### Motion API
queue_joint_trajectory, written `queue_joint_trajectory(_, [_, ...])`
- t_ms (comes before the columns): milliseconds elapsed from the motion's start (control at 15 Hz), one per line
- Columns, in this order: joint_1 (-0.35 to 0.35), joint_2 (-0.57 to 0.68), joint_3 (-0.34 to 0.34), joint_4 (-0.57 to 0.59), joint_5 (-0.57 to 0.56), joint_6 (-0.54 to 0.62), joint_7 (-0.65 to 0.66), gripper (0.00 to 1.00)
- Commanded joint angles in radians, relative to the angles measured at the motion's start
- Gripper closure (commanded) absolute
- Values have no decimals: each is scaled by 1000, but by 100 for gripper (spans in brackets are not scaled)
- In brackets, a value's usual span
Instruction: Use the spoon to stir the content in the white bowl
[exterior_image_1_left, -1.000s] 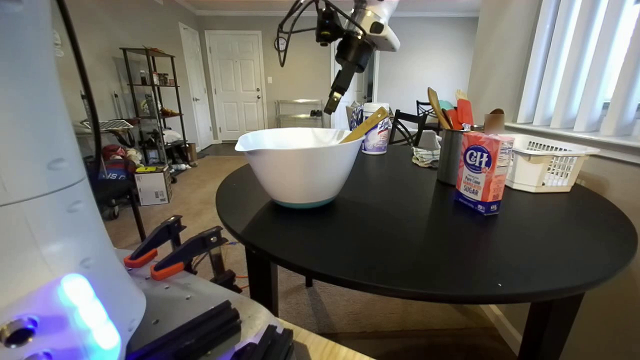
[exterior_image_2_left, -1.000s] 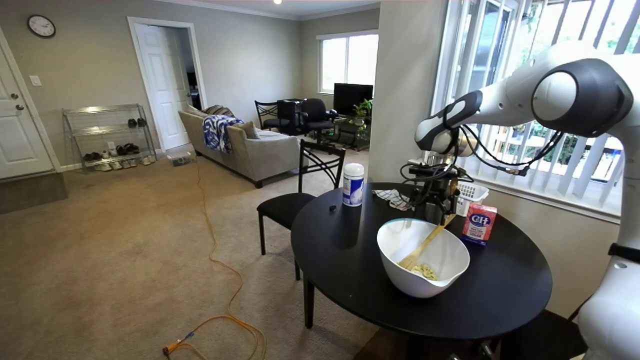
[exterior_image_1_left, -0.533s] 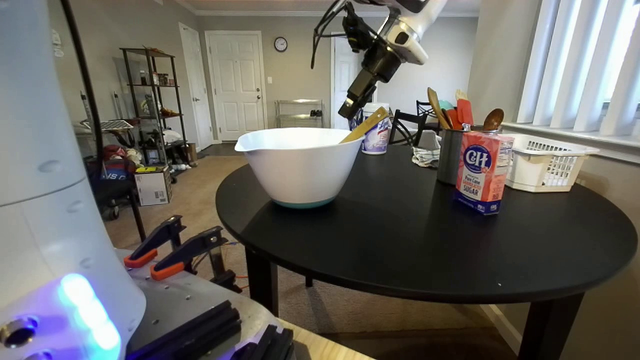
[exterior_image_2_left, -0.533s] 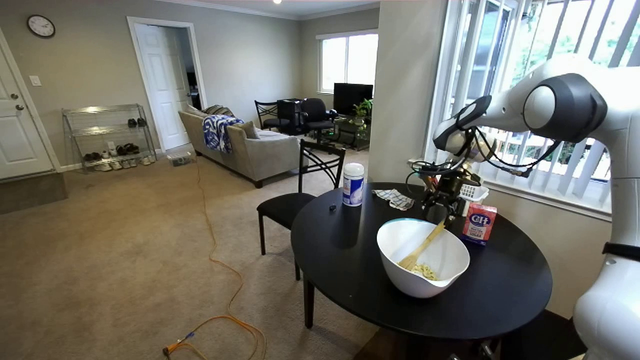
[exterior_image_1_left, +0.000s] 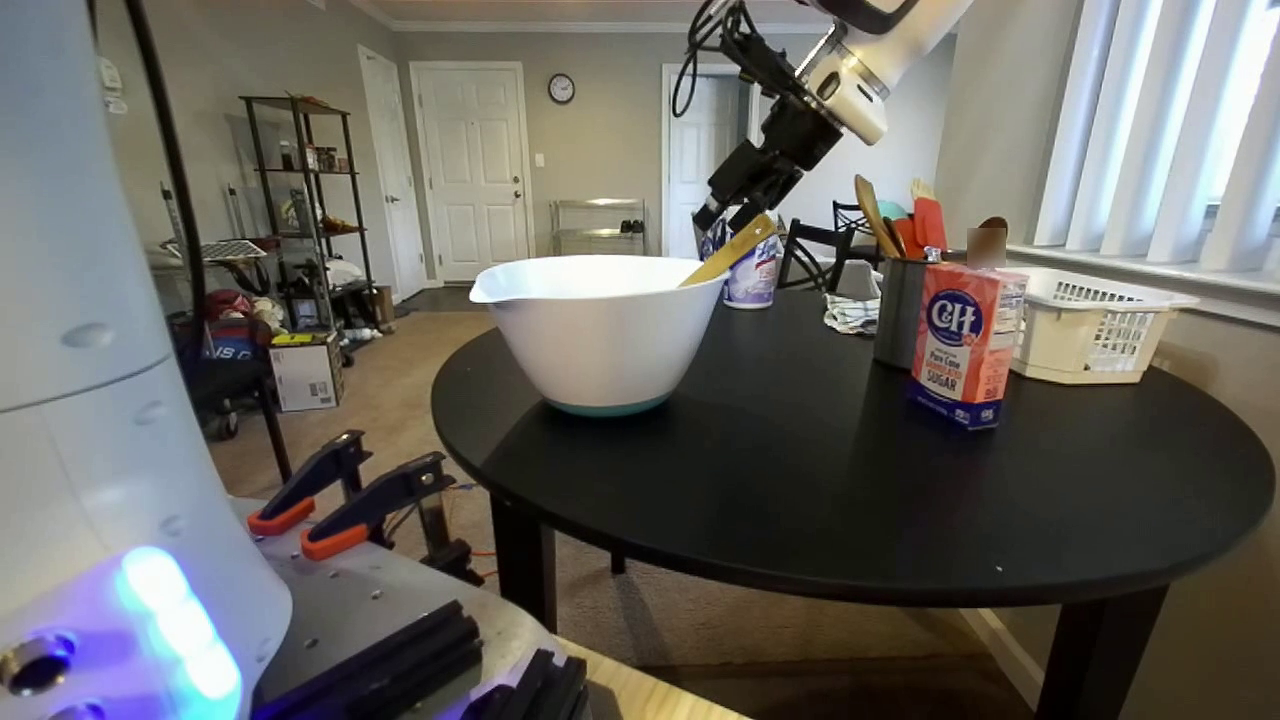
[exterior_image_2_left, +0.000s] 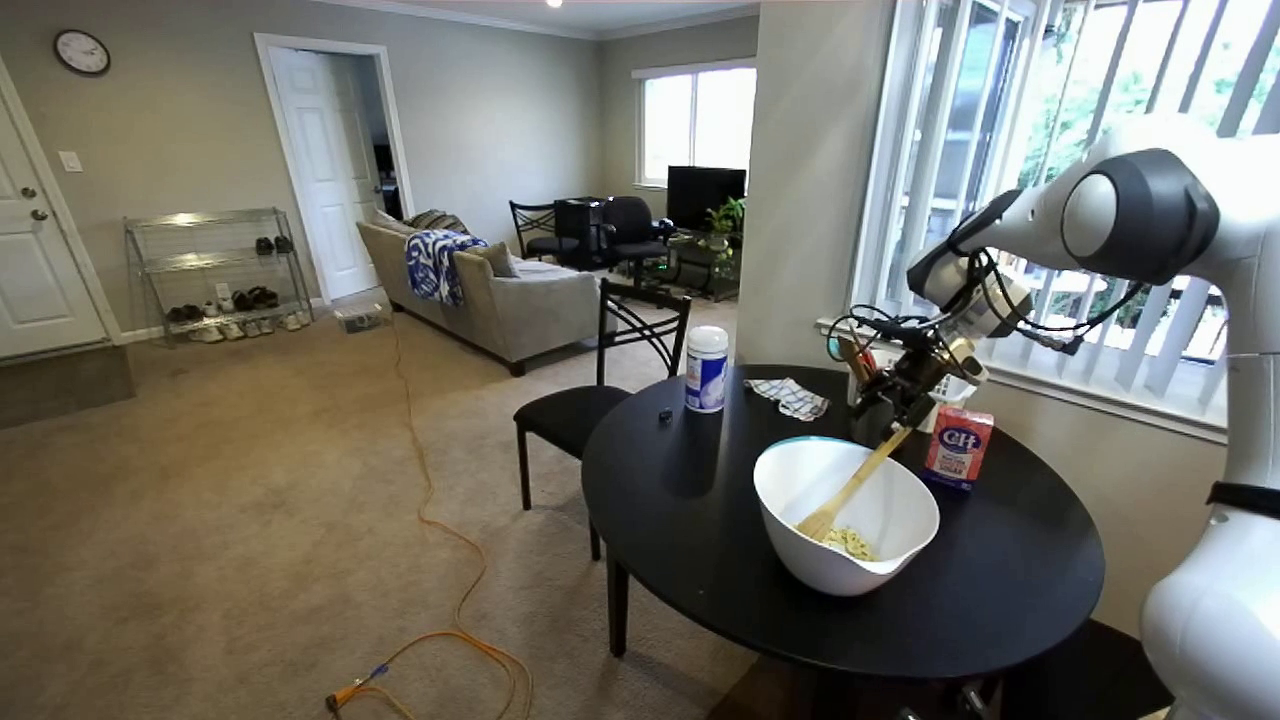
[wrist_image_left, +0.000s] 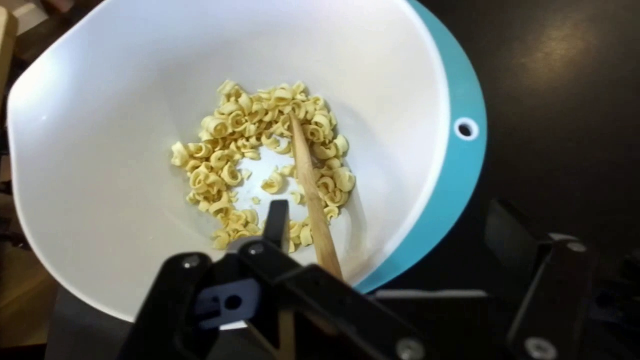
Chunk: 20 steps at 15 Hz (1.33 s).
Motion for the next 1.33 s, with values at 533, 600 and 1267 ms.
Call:
queue_joint_trajectory(533, [-23, 9, -27, -15, 9, -6, -76, 0])
queue_joint_trajectory(600, [-24, 8, -31, -10, -12, -23, -87, 0])
queue_joint_trajectory(1267, [-41, 6, -52, 13, -101, -44, -96, 0])
